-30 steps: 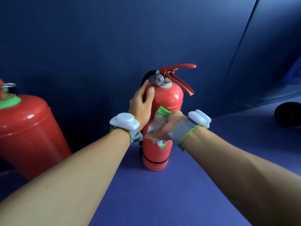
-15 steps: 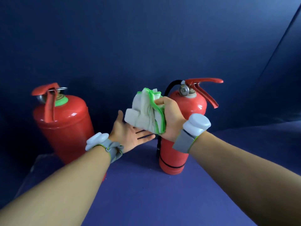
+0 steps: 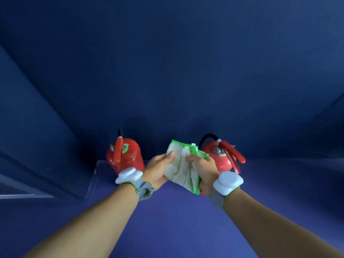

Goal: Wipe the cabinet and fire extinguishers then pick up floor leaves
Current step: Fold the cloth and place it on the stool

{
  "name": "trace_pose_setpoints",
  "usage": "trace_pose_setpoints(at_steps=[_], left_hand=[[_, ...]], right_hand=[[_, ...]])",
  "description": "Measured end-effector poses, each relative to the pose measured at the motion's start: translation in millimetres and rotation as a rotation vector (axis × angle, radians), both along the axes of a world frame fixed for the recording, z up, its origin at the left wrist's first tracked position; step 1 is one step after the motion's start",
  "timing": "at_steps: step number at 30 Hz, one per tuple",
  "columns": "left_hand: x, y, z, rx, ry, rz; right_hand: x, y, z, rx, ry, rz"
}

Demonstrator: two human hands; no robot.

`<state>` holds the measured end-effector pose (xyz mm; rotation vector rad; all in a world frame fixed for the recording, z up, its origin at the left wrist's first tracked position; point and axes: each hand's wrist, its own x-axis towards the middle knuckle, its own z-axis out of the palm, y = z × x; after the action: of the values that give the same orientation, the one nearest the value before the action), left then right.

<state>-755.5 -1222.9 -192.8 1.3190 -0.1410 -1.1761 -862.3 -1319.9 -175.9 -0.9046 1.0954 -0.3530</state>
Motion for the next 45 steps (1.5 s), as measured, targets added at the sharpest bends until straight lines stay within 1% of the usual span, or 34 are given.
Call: trace_pose_setpoints(at_steps=[2, 3, 6, 7, 9, 11, 13, 15, 17, 19, 20, 21, 23, 25, 27, 28, 30, 32, 34, 36, 39, 43, 45], left_hand=[[-11.1, 11.4, 52.0, 0.054, -0.117, 0.015], [-13.9, 17.1, 79.5, 0.099, -0.23, 0.014], [-22.8, 43.4, 163.3, 0.286, -0.671, -0.05], [-27.4, 54.6, 192.8, 0.331, -0.766, -0.05], [-36.8, 78.2, 244.9, 0.354, -0.815, -0.04], [-44.1, 104.0, 285.1, 0.352, -0.79, 0.002], [-52.3, 130.1, 314.3, 0.338, -0.709, 0.052], [-56.9, 158.3, 338.9, 0.316, -0.616, 0.125], [-59.0, 184.0, 356.2, 0.268, -0.472, 0.233], [-58.5, 213.7, 367.5, 0.205, -0.265, 0.379], [-57.9, 230.1, 373.1, 0.182, -0.169, 0.44], [-56.1, 247.7, 374.2, 0.172, -0.102, 0.489], [-48.3, 289.1, 375.9, 0.191, -0.048, 0.556], [-40.2, 336.1, 375.7, 0.252, -0.064, 0.599], [-31.7, 388.0, 371.8, 0.326, -0.111, 0.636], [-27.2, 413.0, 369.6, 0.363, -0.129, 0.642], [-18.5, 458.7, 360.0, 0.409, -0.107, 0.68], [-6.5, 498.3, 353.6, 0.453, -0.097, 0.748], [8.9, 535.1, 348.8, 0.515, -0.129, 0.837], [23.9, 568.8, 348.1, 0.564, -0.153, 0.925], [52.0, 620.4, 342.4, 0.605, -0.127, 1.042], [101.5, 688.3, 336.7, 0.631, -0.099, 1.124], [130.4, 722.6, 331.3, 0.625, -0.069, 1.146]], right_hand=[[-9.6, 8.0, 47.5, -0.024, 0.034, 0.022], [-14.6, 10.5, 72.8, -0.031, 0.038, 0.047], [-31.1, 20.7, 145.3, -0.029, 0.011, 0.143], [-36.4, 25.5, 168.9, -0.015, 0.012, 0.141], [-42.7, 36.4, 215.9, -0.012, 0.019, 0.139], [-45.7, 50.8, 255.0, -0.031, 0.046, 0.167], [-45.1, 67.6, 285.5, -0.049, 0.065, 0.219], [-39.7, 88.3, 309.8, -0.004, 0.057, 0.256], [-32.0, 112.6, 322.7, 0.122, 0.031, 0.309], [-22.0, 145.0, 332.9, 0.243, 0.052, 0.449], [-16.8, 162.6, 334.7, 0.241, 0.08, 0.53], [-11.1, 180.0, 335.5, 0.204, 0.104, 0.586], [5.2, 218.1, 335.1, 0.069, 0.16, 0.63], [24.4, 257.5, 335.8, -0.022, 0.176, 0.657], [47.1, 301.2, 338.4, -0.131, 0.194, 0.758], [59.5, 323.6, 340.8, -0.224, 0.206, 0.826], [83.3, 367.2, 342.2, -0.431, 0.231, 0.943], [107.1, 411.1, 343.0, -0.57, 0.207, 1.038], [131.4, 456.0, 339.6, -0.649, 0.176, 1.09], [154.0, 499.5, 336.4, -0.66, 0.16, 1.109], [193.5, 561.1, 331.3, -0.765, 0.118, 1.179], [259.2, 635.5, 319.6, -0.954, 0.117, 1.381], [296.0, 672.2, 312.4, -1.0, 0.104, 1.462]])
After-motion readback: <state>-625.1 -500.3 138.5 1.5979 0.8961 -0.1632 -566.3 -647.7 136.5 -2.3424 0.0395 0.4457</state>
